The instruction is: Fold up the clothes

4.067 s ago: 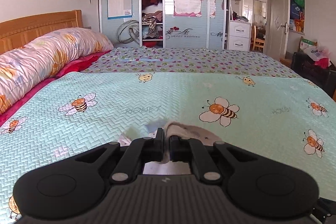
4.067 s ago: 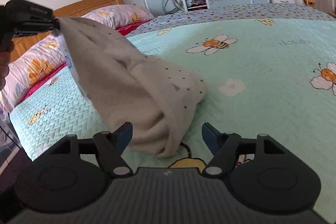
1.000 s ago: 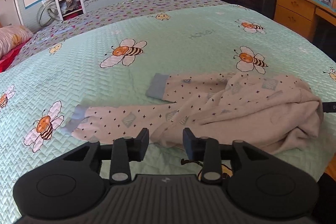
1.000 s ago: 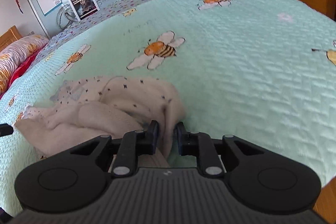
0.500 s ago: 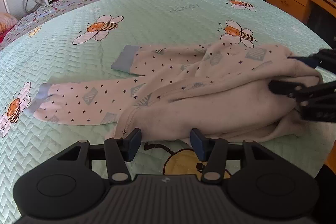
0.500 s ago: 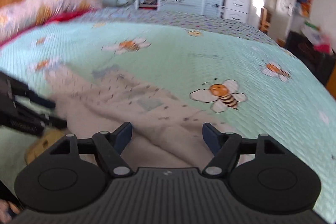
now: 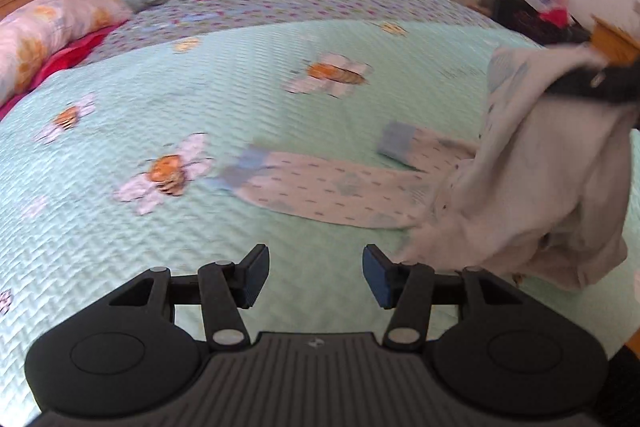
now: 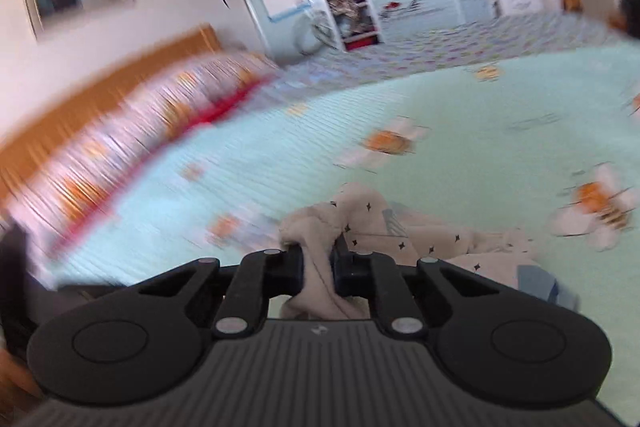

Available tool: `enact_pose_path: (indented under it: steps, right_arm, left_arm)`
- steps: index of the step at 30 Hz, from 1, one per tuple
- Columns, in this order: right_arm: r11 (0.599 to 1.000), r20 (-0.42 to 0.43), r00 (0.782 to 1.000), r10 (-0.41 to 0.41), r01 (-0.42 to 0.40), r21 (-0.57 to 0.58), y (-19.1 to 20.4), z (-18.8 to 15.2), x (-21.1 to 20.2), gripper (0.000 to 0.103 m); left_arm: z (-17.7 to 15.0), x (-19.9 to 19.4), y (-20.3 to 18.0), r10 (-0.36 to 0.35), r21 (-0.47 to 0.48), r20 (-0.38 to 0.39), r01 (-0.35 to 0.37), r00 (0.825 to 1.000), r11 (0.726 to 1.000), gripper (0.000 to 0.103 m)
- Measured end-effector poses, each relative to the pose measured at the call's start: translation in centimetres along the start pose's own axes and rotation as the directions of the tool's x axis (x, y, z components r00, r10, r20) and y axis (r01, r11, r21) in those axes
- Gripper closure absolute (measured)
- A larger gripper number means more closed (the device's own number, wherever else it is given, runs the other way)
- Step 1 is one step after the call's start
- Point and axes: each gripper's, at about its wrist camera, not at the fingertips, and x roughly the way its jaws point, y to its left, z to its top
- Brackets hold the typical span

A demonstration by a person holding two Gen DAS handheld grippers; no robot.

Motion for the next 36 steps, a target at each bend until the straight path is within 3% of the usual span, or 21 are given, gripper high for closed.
enact_pose_path:
  steps: [2,4,5,6,8,10,12,14,15,16,18,21,25,29,33,35,36]
  right_arm:
    - [0.985,0.07,0.992,0.107,-0.115,0.128,0.3,1.6,-0.9,0.09]
    - [0.942,0.161,0.969,0.189,-0.226,0.248,0.2,3.1,-2.0,0.09]
    - [0.916,0.207,0.955,0.215,-0.27,0.296,0.0,3.7,-2.6,0.091]
    - [0.913,0.228,0.954,0.193,-0.26,0.315,-0.6,3.9,-3.2,0.092]
    - [0.952,0.198,0.979,0.043,-0.1,0.289,-1.7,3.1,-3.9,0.092]
    - [0.964,0.172,0.979,-0.11,0.064,0.258,-2.9,2.3,-4.6,0.092]
    - [0.949,0.082,0.954,-0.289,0.273,0.158,-4.4,0.4,-4.3,0.086]
    - [0.894,-0.042,0.895,-0.444,0.445,0.054,-6.3,-2.7,-3.3,0.086]
    - [0.873,-0.076,0.874,-0.479,0.484,0.067,-7.3,-4.1,-3.5,0.086]
    - [0.863,-0.097,0.871,-0.482,0.491,0.115,-8.3,-5.2,-4.1,0.086]
    - [0.842,-0.12,0.87,-0.478,0.493,0.22,-9.9,-6.9,-5.6,0.066]
    - [0.829,-0.103,0.881,-0.462,0.47,0.304,-11.0,-7.8,-6.9,0.054]
    - [0.846,-0.045,0.899,-0.435,0.426,0.321,-10.8,-7.3,-7.6,0.049]
    - [0.852,-0.025,0.912,-0.41,0.393,0.347,-11.3,-7.2,-8.1,0.043]
    - [0.845,-0.039,0.914,-0.403,0.388,0.367,-11.6,-8.3,-8.2,0.043]
    - [0.842,-0.046,0.914,-0.404,0.391,0.371,-11.7,-8.7,-8.4,0.043]
    - [0.843,-0.045,0.914,-0.404,0.391,0.371,-11.7,-8.8,-8.6,0.043]
  left_arm:
    - [0.3,-1.1,1.9,0.012,-0.047,0.026,-0.011,1.0,0.999,0.048]
    - [0.6,-2.2,3.4,0.017,-0.09,0.064,-0.011,0.998,0.996,0.048]
    - [0.8,-2.4,3.9,0.018,-0.106,0.078,-0.01,0.997,0.994,0.048]
    - [1.0,-2.4,4.2,0.018,-0.115,0.086,-0.008,0.996,0.993,0.048]
    - [1.3,-2.0,4.2,0.018,-0.118,0.088,-0.008,0.996,0.993,0.048]
    - [1.2,-1.2,3.5,0.01,-0.099,0.072,-0.003,0.997,0.995,0.048]
    - [0.9,-0.1,2.4,-0.018,-0.071,0.044,0.021,0.999,0.997,0.048]
    - [0.4,1.1,1.1,-0.055,-0.04,0.011,0.056,0.998,0.998,0.048]
    - [0.2,1.7,0.2,-0.072,-0.02,-0.004,0.072,0.997,0.997,0.048]
    - [0.0,2.3,-0.6,-0.088,0.0,-0.02,0.088,0.996,0.996,0.048]
    - [-0.3,3.5,-2.3,-0.12,0.039,-0.051,0.122,0.991,0.992,0.048]
    - [-0.9,5.2,-4.9,-0.162,0.093,-0.1,0.171,0.982,0.981,0.048]
    - [-1.1,7.5,-6.7,-0.125,0.109,-0.131,0.139,0.984,0.984,0.049]
    - [0.1,6.7,-6.6,-0.102,0.09,-0.081,0.11,0.991,0.99,0.077]
    - [1.8,5.2,-6.1,-0.082,0.065,-0.019,0.083,0.996,0.994,0.084]
    - [2.6,4.4,-5.9,-0.071,0.052,0.012,0.07,0.997,0.996,0.095]
    - [3.0,4.0,-5.7,-0.066,0.044,0.027,0.065,0.997,0.997,0.096]
